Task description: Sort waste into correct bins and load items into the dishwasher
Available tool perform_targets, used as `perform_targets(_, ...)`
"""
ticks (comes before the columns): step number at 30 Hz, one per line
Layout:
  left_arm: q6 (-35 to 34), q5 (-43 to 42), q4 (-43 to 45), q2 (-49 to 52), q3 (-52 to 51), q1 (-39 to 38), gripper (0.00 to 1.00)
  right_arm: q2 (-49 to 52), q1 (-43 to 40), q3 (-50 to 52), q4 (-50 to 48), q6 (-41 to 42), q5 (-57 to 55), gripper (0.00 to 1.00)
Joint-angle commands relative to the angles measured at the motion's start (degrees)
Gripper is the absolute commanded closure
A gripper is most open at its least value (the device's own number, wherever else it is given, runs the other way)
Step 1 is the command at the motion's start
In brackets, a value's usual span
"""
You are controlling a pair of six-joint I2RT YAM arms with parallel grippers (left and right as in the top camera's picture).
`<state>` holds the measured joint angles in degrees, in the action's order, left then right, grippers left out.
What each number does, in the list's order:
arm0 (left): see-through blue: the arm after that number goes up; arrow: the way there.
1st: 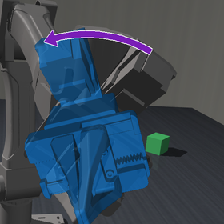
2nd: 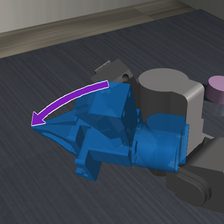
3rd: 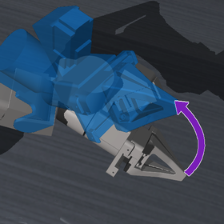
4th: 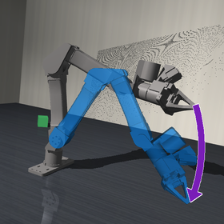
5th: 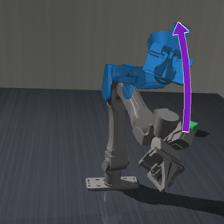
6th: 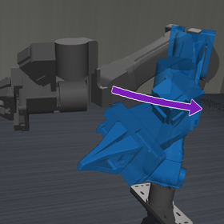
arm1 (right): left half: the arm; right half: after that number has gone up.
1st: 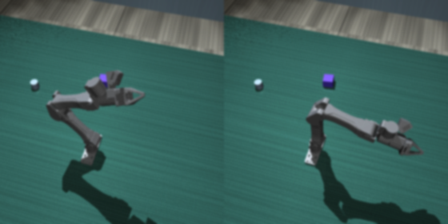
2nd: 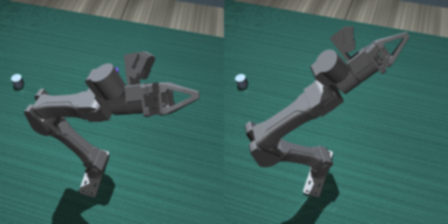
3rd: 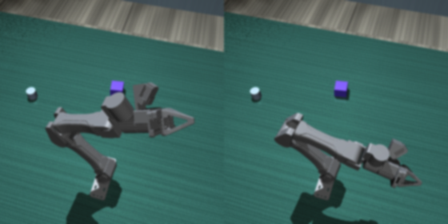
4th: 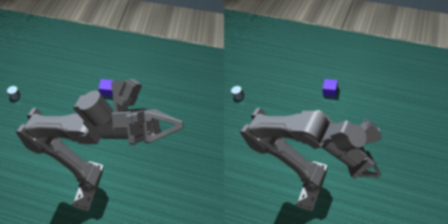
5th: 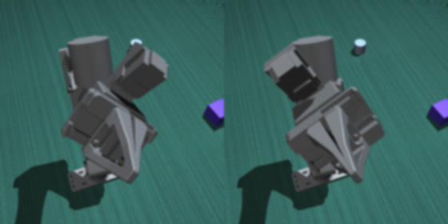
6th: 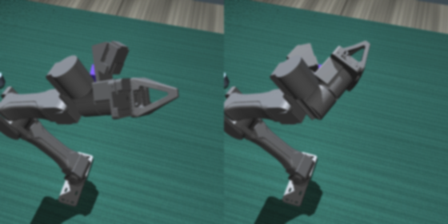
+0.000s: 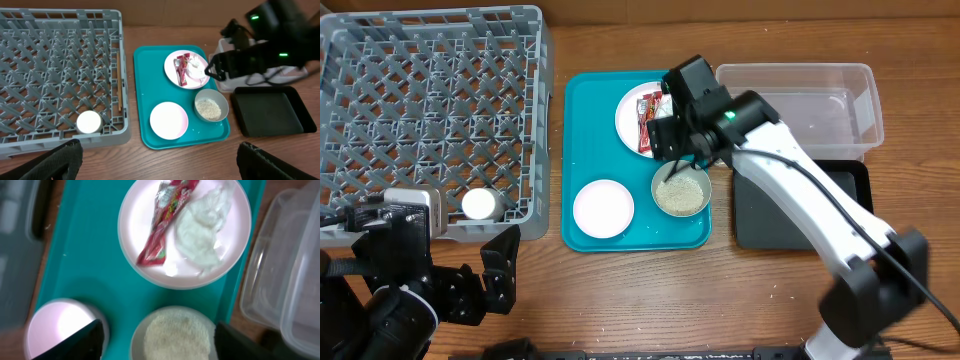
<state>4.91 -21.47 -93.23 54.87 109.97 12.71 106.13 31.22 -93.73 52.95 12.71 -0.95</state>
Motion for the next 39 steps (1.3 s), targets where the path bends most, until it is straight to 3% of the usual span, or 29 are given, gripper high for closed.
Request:
perform_targets(1, 1.3, -0.5, 0.0, -0.1, -0.3, -0.3, 0.0, 5.2, -1.8, -0.4, -4.5, -4.3, -3.1, 0.37)
perform_targets(13, 1.3, -0.4, 0.0, -0.1, -0.3, -0.3, 0.0, 19.0, -5.8, -0.4, -17.2, -4.4, 2.4, 0.45)
perform_targets(15, 1.3, -0.4, 0.0, -0.1, -0.3, -0.3, 0.0, 20.0, -5.6, -0.4, -17.3, -4.4, 2.3, 0.59)
perform_targets(17, 1.3, -0.4, 0.0, -0.1, -0.3, -0.3, 0.0, 20.4, -5.6, -0.4, -16.9, -4.4, 2.3, 0.81)
perform_targets(20, 1.3, -0.4, 0.0, -0.1, -0.3, -0.3, 0.0, 19.2, -5.6, -1.3, -14.5, -4.4, 2.3, 0.96)
perform_targets(30, 1.3, -0.4, 0.0, -0.1, -0.3, -0.3, 0.0, 6.4, -6.7, -11.6, 0.0, -4.4, 2.1, 0.96)
perform_targets(39, 1.3, -0.4, 0.0, -0.1, -0.3, -0.3, 0.0, 3.3, -12.8, -11.6, 4.0, -2.5, -3.2, 0.96)
